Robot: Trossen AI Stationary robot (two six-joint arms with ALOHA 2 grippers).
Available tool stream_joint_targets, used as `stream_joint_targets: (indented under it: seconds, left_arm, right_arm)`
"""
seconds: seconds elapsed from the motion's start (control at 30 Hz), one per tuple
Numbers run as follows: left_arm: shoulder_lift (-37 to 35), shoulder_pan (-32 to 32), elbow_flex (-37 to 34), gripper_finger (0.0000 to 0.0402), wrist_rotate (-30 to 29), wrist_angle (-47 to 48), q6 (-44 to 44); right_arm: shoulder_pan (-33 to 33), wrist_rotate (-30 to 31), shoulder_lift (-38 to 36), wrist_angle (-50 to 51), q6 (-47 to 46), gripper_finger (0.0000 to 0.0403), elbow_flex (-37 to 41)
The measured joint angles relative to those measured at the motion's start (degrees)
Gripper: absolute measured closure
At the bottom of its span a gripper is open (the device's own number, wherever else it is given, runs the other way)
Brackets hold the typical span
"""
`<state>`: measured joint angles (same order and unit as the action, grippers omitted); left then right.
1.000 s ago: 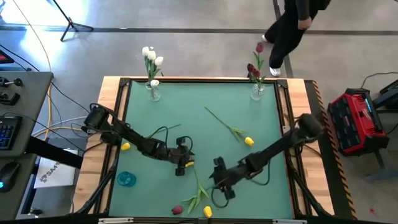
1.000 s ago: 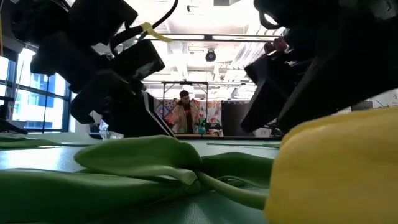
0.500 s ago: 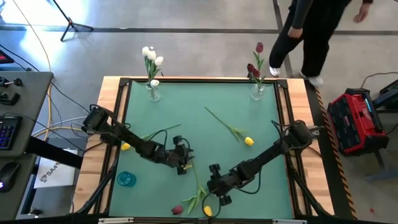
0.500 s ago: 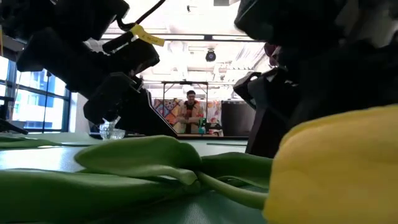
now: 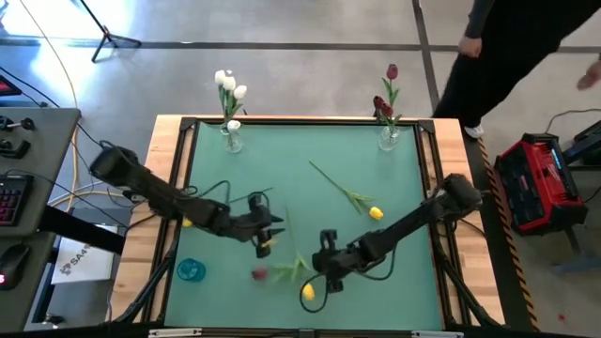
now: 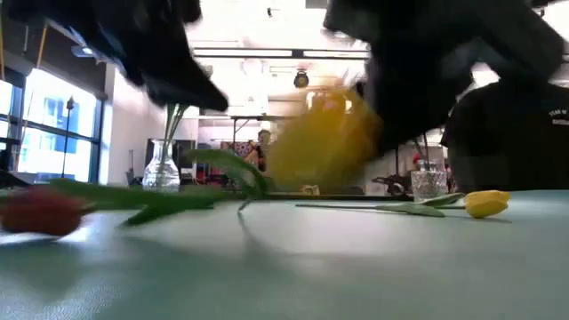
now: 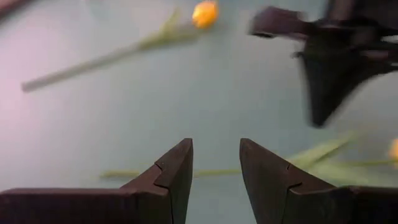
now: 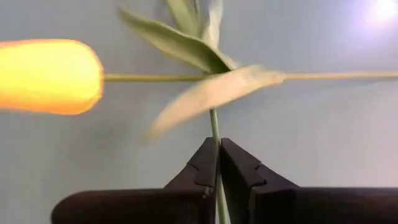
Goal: Sort flowers into vase by color
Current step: Put the red flower into the right transparent vase
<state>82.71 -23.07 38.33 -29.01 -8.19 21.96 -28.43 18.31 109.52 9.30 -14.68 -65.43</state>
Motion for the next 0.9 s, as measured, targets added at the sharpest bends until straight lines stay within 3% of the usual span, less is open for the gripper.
stream_joint_targets:
  seconds: [0.23,0.63,0.73,0.9]
  left_arm:
    - [-8.1,-6.5,0.0,0.028,-6.0,1.3,-2.1]
    - [-5.4,-12.4,0.0,0.028,-16.4,-0.6,-1.6]
    - [-5.1,-12.6,0.0,0.028,-16.6,-0.7,-1.5]
    - [-5.1,-12.3,0.0,0.028,-16.7,-0.7,-1.4]
  right_arm:
    - [-1.3,13.5,-9.5,6.1,-6.1,0.0402,-0.1]
    - [-8.5,34.1,-19.7,7.4,-7.8,0.0403,-0.2]
    - [-8.1,31.5,-20.4,10.3,-11.7,0.0403,-0.2]
    - [-1.3,16.1,-16.7,9.6,-15.7,0.04,1.1]
